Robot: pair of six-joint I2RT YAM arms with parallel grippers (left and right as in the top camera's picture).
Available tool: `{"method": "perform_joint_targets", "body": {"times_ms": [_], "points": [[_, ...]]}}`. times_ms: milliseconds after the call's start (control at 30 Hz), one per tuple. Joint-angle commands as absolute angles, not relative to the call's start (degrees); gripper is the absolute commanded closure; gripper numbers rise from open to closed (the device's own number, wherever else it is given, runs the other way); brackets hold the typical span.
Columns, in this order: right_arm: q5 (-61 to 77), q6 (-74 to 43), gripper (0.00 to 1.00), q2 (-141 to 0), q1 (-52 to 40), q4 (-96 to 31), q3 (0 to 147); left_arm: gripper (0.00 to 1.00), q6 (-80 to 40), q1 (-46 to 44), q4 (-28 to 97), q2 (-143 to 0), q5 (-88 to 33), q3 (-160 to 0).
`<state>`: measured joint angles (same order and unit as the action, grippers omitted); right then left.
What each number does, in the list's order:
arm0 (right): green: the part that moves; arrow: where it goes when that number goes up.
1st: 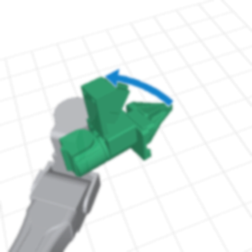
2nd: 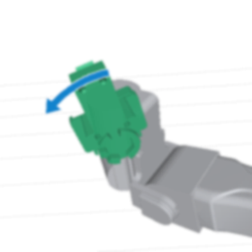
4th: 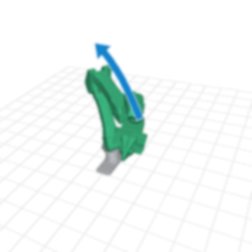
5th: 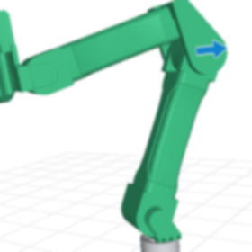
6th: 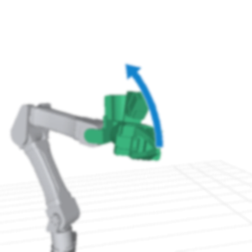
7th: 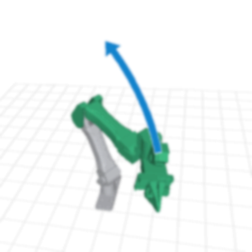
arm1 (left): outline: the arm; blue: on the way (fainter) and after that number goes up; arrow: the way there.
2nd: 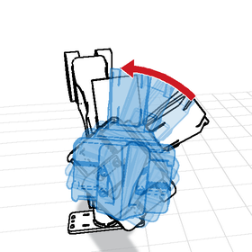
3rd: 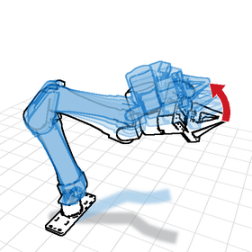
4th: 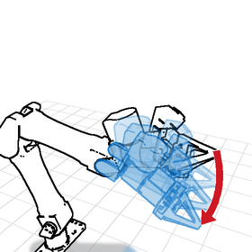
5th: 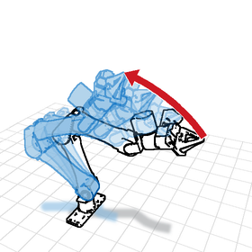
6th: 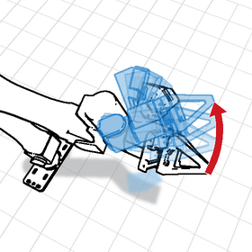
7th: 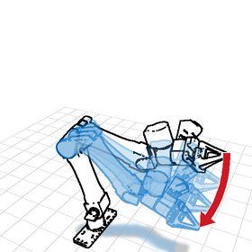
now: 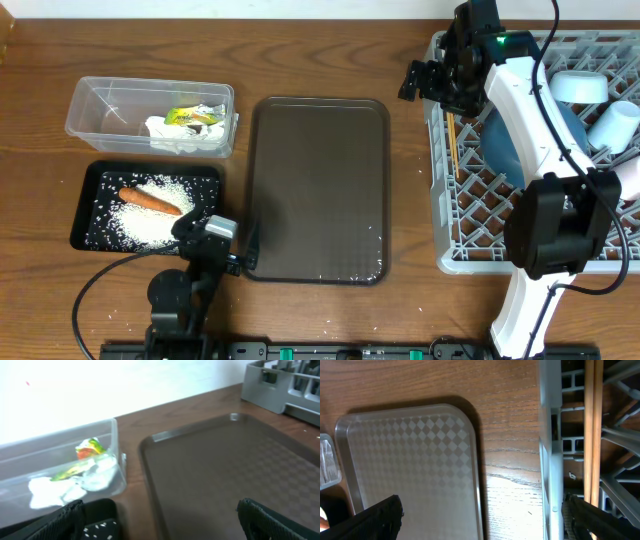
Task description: Sort waste into correct bins and load items into the dishwasher rack
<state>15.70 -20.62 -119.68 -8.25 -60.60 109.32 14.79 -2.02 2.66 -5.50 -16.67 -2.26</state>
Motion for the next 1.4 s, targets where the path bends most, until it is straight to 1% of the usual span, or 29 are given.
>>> {"method": "perform_joint_targets", "body": {"times_ms": [0,100,200,300,567,1367], "points": [[15.90,-21.17,0.01,-120.03,-8.69,-60.64,109.38,0.02,15.29,-1.78,3.33,-2.42,-14.20,-0.43],[15.90,-21.19,0.01,-120.01,-8.69,-60.64,109.38,0.02,7.46,-1.45,3.11,-0.10,-9.80,-0.36],[15.90,-21.19,0.01,-120.01,-8.69,-60.64,109.38,0.02,-5.87,-0.12,3.75,-0.10,-4.12,-0.23],[15.90,-21.19,0.01,-120.01,-8.69,-60.64,109.38,0.02,-10.92,1.69,3.75,-0.10,-3.38,-0.23],[15.90,-21.19,0.01,-120.01,-8.69,-60.64,109.38,0.02,-7.94,2.44,3.77,-0.10,-3.36,-0.23],[15.90,-21.19,0.01,-120.01,-8.69,-60.64,109.38,0.02,-7.99,2.44,3.75,-0.23,-3.38,-0.23]]}}
